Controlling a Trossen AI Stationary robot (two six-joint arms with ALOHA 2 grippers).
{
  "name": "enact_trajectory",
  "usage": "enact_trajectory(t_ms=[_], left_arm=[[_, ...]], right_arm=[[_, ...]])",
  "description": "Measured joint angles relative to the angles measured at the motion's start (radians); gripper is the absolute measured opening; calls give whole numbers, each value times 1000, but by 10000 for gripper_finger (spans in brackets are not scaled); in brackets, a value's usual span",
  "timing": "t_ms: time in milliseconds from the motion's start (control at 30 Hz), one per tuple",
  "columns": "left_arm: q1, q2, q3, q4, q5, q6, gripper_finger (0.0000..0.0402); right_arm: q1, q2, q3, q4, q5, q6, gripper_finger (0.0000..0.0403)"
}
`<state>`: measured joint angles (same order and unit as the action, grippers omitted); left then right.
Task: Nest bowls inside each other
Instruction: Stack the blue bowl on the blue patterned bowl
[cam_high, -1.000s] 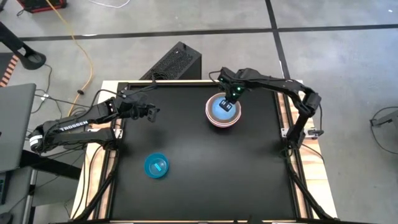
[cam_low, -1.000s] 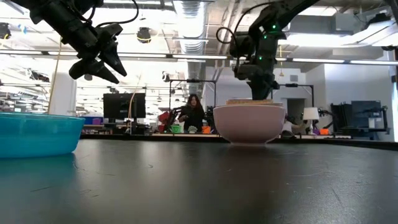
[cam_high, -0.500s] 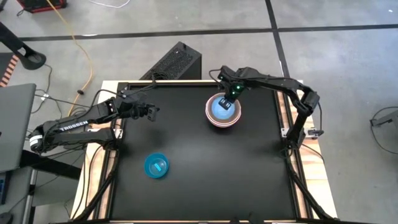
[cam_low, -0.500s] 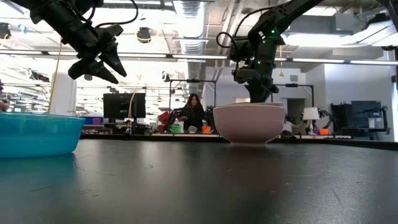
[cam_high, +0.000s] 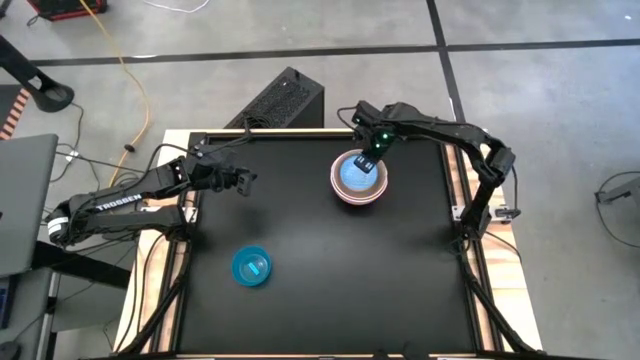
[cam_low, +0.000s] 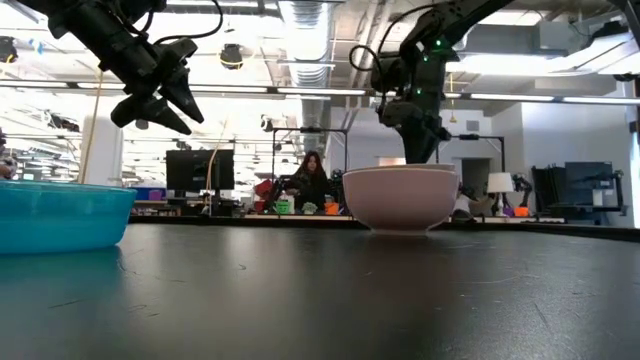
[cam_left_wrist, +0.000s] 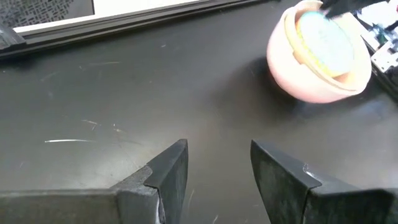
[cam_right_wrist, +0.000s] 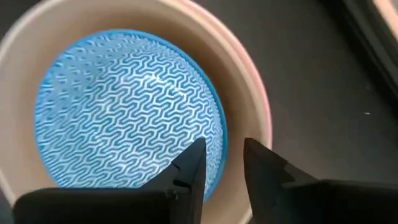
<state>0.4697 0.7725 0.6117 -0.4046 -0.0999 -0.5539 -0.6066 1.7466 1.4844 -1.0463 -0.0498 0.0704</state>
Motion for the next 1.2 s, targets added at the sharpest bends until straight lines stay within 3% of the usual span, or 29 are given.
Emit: enact_trajectory(t_ms=[167, 300, 533, 800, 1000, 1200], left_arm=[[0, 0, 0, -1, 17, 47, 164], [0, 0, 0, -7, 39, 101, 164], [0, 0, 0, -65, 70, 214, 164], [0, 0, 0, -144, 127, 318, 164], [0, 0, 0, -176, 138, 371, 164], [0, 0, 0, -190, 149, 386, 164]], right_arm=[[19, 0, 99, -54, -6, 46, 118], [88, -2, 160, -7, -94, 136, 119], [336, 33, 162, 428, -127, 296, 119], [593, 222, 162, 1009, -84, 321, 119], [640, 351, 160, 1211, -102, 438, 119], [629, 406, 162, 1239, -131, 531, 119]])
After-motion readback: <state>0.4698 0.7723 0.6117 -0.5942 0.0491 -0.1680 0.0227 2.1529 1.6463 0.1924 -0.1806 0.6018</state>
